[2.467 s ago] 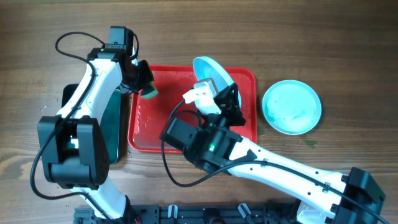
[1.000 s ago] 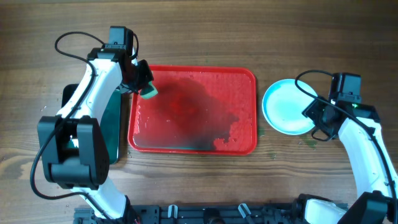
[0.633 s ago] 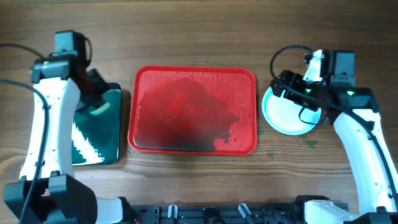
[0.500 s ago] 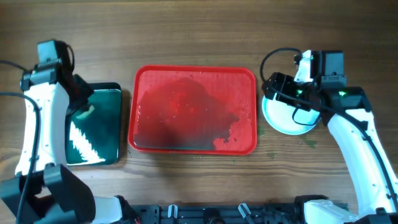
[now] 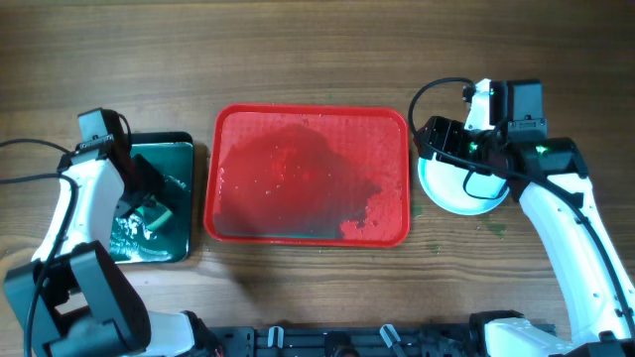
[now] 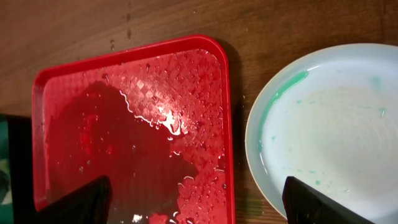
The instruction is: Clean dirty plates on tray and stack at the side
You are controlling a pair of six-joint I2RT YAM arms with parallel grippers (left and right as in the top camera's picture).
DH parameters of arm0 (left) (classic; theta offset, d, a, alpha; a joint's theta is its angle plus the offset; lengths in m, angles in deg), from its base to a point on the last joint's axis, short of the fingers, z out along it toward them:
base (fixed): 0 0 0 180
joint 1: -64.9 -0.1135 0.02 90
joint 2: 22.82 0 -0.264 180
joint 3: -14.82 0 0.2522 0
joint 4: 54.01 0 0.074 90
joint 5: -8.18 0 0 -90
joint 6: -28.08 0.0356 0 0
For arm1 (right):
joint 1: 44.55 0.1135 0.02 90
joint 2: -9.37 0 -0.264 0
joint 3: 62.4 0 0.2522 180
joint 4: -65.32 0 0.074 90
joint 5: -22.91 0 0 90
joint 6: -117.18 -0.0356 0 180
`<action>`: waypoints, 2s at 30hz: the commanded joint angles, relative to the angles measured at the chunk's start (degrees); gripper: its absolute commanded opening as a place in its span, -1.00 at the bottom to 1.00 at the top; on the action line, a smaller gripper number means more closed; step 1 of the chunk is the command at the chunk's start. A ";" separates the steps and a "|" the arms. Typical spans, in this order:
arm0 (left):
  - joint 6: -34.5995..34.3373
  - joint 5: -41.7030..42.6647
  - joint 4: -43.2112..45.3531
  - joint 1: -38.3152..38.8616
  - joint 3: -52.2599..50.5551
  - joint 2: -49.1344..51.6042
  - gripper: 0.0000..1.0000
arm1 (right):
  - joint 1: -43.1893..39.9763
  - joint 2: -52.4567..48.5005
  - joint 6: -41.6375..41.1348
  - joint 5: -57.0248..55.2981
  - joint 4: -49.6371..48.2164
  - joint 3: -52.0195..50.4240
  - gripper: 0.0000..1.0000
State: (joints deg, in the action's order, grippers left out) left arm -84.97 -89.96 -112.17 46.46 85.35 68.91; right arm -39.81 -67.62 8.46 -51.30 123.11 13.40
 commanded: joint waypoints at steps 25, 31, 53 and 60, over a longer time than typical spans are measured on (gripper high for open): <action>0.31 2.75 -9.42 9.33 19.10 -10.97 1.00 | 0.17 29.38 5.20 -10.25 37.24 35.65 0.99; 0.31 2.75 -9.42 9.33 19.10 -10.97 1.00 | -1.09 47.58 17.22 -13.62 7.08 3.91 1.00; 0.31 2.75 -9.42 9.33 19.10 -10.97 1.00 | -1.31 76.35 15.61 -11.50 -44.17 -61.75 1.00; 0.31 2.75 -9.42 9.33 19.10 -10.97 1.00 | -1.31 76.35 15.61 -11.50 -44.17 -61.75 0.99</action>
State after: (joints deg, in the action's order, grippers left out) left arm -84.93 -87.47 -121.74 55.64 104.08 57.98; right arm -41.32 8.57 24.68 -61.84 79.13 -48.28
